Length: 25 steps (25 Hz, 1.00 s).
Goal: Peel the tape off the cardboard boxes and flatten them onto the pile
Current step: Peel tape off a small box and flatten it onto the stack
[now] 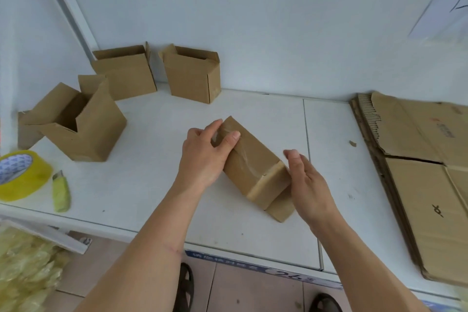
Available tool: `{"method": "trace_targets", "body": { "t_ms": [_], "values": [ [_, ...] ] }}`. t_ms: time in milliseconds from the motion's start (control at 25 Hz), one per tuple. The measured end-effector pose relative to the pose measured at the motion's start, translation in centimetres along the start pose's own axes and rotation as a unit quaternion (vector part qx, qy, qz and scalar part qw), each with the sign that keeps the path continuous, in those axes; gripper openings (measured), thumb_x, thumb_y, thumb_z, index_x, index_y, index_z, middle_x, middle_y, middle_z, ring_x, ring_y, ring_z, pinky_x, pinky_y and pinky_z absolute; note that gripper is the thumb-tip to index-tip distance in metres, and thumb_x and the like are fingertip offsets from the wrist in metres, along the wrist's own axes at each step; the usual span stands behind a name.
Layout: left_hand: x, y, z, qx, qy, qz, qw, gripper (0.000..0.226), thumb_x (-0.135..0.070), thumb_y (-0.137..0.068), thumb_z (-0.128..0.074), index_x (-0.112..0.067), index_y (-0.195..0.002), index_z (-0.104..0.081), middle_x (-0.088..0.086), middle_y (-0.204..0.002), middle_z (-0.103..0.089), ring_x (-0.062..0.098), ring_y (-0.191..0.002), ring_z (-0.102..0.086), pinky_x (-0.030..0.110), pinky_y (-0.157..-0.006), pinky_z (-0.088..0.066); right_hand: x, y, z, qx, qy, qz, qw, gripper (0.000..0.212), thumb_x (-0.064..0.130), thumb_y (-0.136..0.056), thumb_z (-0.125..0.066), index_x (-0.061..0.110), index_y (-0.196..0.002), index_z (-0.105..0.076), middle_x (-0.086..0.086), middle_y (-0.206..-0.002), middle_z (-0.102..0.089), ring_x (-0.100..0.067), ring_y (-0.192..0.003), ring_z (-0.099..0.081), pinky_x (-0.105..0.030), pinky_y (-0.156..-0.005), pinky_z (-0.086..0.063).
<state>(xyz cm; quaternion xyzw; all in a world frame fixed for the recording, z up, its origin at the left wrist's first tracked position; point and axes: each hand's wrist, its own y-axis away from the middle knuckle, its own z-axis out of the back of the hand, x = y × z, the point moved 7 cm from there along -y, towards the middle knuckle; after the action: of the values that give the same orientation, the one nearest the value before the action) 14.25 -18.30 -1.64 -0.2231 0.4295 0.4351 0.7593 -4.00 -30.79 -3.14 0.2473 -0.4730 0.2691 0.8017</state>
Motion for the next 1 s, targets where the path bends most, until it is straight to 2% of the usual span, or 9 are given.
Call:
{"method": "trace_targets", "body": {
  "t_ms": [80, 160, 280, 400, 480, 600, 760, 880, 1000],
  "values": [
    [-0.5, 0.3, -0.9, 0.009, 0.011, 0.012, 1.0, 0.068, -0.069, -0.082, -0.057, -0.039, -0.141, -0.044, -0.006, -0.122, -0.035, 0.015, -0.123, -0.044, 0.029, -0.099, -0.039, -0.1, 0.7, -0.4, 0.075, -0.042, -0.02, 0.996, 0.053, 0.075, -0.089, -0.021, 0.047, -0.114, -0.059, 0.031, -0.118, -0.058, 0.007, -0.115, -0.051, -0.02, -0.098, -0.036],
    [-0.7, 0.3, -1.4, 0.017, 0.007, 0.025, 1.0, 0.071, -0.069, -0.078, -0.062, -0.037, -0.139, -0.045, -0.004, -0.123, -0.038, 0.016, -0.119, -0.048, 0.029, -0.093, -0.04, -1.0, 0.3, -0.2, 0.087, -0.034, -0.036, 0.995, 0.059, 0.083, -0.083, -0.021, 0.048, -0.114, -0.057, 0.032, -0.114, -0.057, 0.009, -0.111, -0.052, -0.018, -0.095, -0.036],
    [-0.5, 0.0, -1.6, 0.04, -0.057, 0.036, 0.997, 0.077, -0.074, -0.074, -0.061, -0.041, -0.141, -0.041, -0.003, -0.127, -0.044, 0.019, -0.117, -0.051, 0.034, -0.094, -0.043, -1.6, -1.4, 2.3, -0.061, 0.053, -0.013, 0.997, 0.09, 0.091, -0.077, -0.019, 0.027, -0.127, -0.057, 0.0, -0.124, -0.06, -0.014, -0.104, -0.059, -0.035, -0.087, -0.047],
    [0.1, -0.2, -2.1, 0.082, -0.044, 0.065, 0.994, 0.07, -0.075, -0.071, -0.06, -0.046, -0.133, -0.046, -0.005, -0.125, -0.051, 0.019, -0.111, -0.057, 0.041, -0.093, -0.05, 0.6, -1.0, 3.9, -0.136, 0.069, 0.035, 0.988, 0.067, 0.077, -0.085, -0.031, 0.029, -0.123, -0.057, 0.004, -0.114, -0.057, -0.004, -0.086, -0.057, -0.029, -0.071, -0.041],
    [0.2, -0.3, -1.9, 0.074, -0.028, 0.067, 0.995, 0.049, -0.07, -0.072, -0.062, -0.036, -0.107, -0.061, -0.006, -0.112, -0.058, 0.015, -0.095, -0.062, 0.037, -0.08, -0.055, 1.2, -0.8, 3.9, -0.121, 0.086, 0.061, 0.987, 0.053, 0.067, -0.09, -0.041, 0.034, -0.128, -0.054, 0.013, -0.115, -0.055, 0.002, -0.09, -0.057, -0.024, -0.068, -0.041],
    [0.2, -0.3, -1.9, 0.063, -0.015, 0.068, 0.996, 0.046, -0.065, -0.072, -0.069, -0.021, -0.083, -0.059, -0.002, -0.1, -0.057, 0.013, -0.084, -0.058, 0.032, -0.069, -0.045, 0.4, -1.6, 3.4, -0.109, 0.103, 0.07, 0.986, 0.045, 0.05, -0.093, -0.056, 0.032, -0.135, -0.052, 0.015, -0.127, -0.049, -0.005, -0.102, -0.058, -0.024, -0.078, -0.044],
    [0.5, -0.3, -2.1, 0.063, 0.032, 0.081, 0.994, 0.051, -0.061, -0.073, -0.071, -0.016, -0.074, -0.047, 0.0, -0.076, -0.056, 0.019, -0.07, -0.053, 0.035, -0.063, -0.04, 3.1, -0.4, 2.1, -0.143, 0.195, 0.223, 0.945, 0.03, 0.043, -0.093, -0.06, 0.03, -0.119, -0.067, 0.017, -0.128, -0.052, -0.009, -0.117, -0.047, -0.029, -0.096, -0.041],
    [0.5, -0.3, -2.3, 0.058, 0.068, 0.066, 0.994, 0.051, -0.063, -0.071, -0.07, -0.017, -0.073, -0.048, 0.006, -0.079, -0.063, 0.029, -0.078, -0.063, 0.049, -0.077, -0.053, 3.0, -0.5, 0.6, -0.044, 0.223, 0.213, 0.95, 0.058, 0.065, -0.09, -0.049, 0.032, -0.137, -0.054, 0.02, -0.151, -0.036, -0.005, -0.139, -0.034, -0.035, -0.115, -0.028],
    [-0.2, 0.3, -3.5, 0.075, 0.077, -0.003, 0.994, 0.028, -0.054, -0.084, -0.065, -0.028, -0.094, -0.061, -0.003, -0.093, -0.062, 0.016, -0.087, -0.063, 0.042, -0.084, -0.054, 1.8, -1.4, 0.3, 0.042, 0.232, 0.142, 0.961, 0.093, 0.08, -0.076, -0.044, 0.031, -0.153, -0.027, 0.03, -0.159, -0.007, -0.001, -0.145, -0.023, -0.032, -0.118, -0.025]
  ]
}}
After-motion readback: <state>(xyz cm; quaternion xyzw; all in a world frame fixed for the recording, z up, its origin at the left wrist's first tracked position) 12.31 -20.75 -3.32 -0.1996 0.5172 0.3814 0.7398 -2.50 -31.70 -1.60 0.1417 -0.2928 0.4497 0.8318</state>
